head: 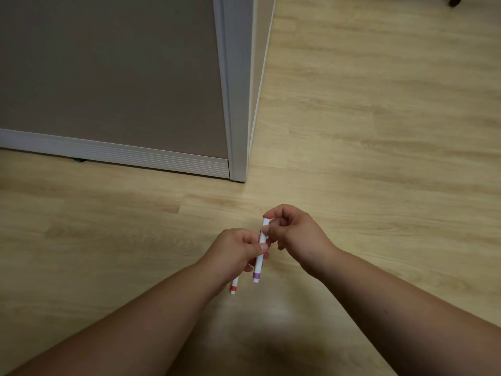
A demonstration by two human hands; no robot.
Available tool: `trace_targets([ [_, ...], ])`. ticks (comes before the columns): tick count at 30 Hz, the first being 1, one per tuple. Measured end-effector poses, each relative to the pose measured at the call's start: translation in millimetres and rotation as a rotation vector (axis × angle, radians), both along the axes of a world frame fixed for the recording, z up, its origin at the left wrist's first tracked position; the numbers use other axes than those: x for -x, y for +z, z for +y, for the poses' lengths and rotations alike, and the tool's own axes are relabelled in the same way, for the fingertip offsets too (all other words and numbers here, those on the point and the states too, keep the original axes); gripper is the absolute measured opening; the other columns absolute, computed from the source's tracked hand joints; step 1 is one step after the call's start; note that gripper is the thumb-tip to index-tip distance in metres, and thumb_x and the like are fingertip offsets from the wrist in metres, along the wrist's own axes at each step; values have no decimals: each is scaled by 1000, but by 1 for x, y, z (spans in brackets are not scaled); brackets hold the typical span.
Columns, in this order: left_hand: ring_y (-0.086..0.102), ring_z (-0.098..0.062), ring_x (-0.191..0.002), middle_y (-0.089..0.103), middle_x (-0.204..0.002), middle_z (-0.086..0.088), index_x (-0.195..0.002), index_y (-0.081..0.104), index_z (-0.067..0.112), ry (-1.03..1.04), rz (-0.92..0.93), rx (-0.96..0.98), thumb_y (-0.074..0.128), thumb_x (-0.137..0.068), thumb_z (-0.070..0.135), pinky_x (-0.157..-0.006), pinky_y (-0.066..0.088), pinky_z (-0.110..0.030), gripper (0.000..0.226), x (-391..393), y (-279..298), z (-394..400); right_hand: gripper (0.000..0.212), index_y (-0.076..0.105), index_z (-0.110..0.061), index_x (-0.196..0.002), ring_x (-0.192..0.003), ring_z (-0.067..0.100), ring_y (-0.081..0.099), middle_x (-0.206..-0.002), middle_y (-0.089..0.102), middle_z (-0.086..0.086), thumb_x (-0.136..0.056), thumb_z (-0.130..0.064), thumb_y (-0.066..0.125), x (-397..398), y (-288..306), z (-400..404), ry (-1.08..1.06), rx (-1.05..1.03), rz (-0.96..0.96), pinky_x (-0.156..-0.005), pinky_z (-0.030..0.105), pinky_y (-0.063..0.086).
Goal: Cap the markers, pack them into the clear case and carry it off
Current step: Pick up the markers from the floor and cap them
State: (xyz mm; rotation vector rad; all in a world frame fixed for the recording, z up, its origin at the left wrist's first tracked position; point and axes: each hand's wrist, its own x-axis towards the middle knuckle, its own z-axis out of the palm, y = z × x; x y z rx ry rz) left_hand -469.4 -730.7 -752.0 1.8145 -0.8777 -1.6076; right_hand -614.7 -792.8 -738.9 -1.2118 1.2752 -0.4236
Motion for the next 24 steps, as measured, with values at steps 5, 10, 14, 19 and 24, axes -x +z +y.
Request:
trace_targets([
  [5,72,-18,-80,78,-88,-1,-96,76,16,182,75,-41,68,-91,19,-74,59,-33,10,1,-12,6,7,67,-11,-94,-65,14,62,-84,70,8,-87,-13,65,7,-12,18,-181,-9,87,-59,25,46],
  [10,71,-17,-91,78,-92,1,-97,76,19,216,134,-72,66,-91,22,-76,50,-34,12,4,-19,11,14,72,-11,-86,-70,11,65,-77,73,4,-84,-24,71,11,-26,45,21,-49,144,-67,31,51],
  [14,68,-12,-83,78,-90,0,-101,75,18,200,147,-71,66,-91,22,-75,47,-33,14,8,-19,10,14,72,-2,-89,-66,13,65,-80,75,14,-87,-15,70,5,-25,48,34,-120,96,-60,26,50],
  [19,70,-16,-83,77,-90,-4,-97,74,16,87,61,-33,68,-90,26,-75,53,-34,13,-1,-21,4,11,70,0,-92,-61,9,65,-76,73,12,-89,-11,68,9,-26,44,2,-148,111,-58,23,51],
  [24,63,-19,-75,65,-72,4,-70,62,20,-89,-611,-32,60,-89,28,-69,49,-29,21,-26,-53,8,10,71,-1,-90,-61,11,65,-75,73,9,-88,-11,69,20,-28,37,-41,-171,126,-60,25,52],
])
